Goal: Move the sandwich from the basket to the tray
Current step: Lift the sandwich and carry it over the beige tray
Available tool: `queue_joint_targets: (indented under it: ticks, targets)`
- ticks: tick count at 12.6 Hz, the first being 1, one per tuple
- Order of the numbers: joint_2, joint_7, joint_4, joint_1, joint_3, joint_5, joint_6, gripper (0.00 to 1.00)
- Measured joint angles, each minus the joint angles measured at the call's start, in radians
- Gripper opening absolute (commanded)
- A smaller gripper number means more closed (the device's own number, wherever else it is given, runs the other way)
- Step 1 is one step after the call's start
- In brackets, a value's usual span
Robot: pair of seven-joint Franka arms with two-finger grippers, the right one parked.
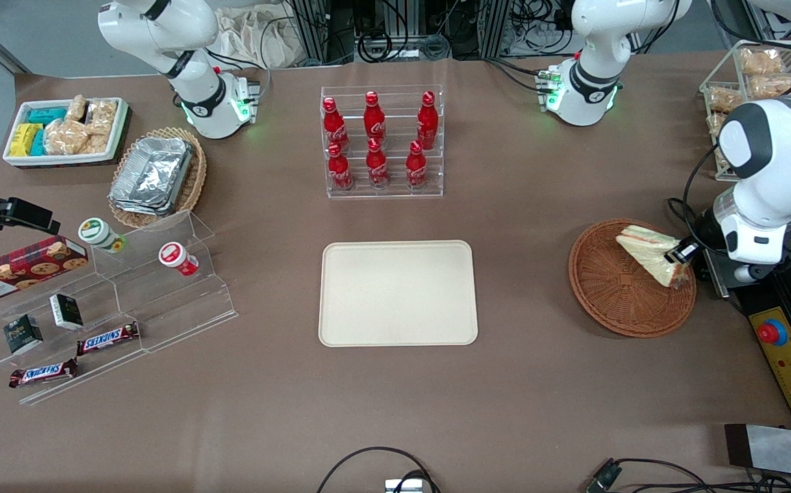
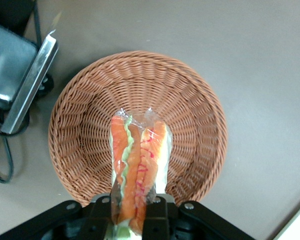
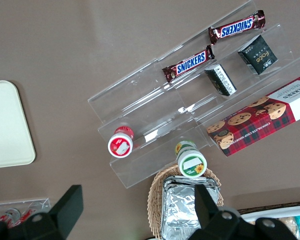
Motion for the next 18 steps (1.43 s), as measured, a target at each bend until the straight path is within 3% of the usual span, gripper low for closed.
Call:
queue_joint_targets:
  ticks: [10, 14, 18]
  targets:
    - [-0.033, 0.092, 0.02, -0.011, -0.391, 0.072, -0.047, 0.14]
    - [-0.012, 0.081, 0.037, -0.011, -0.48, 0.071, -0.048, 0.14]
    - [0.115, -0.027, 0.145, -0.011, -0.548, 0.088, -0.047, 0.14]
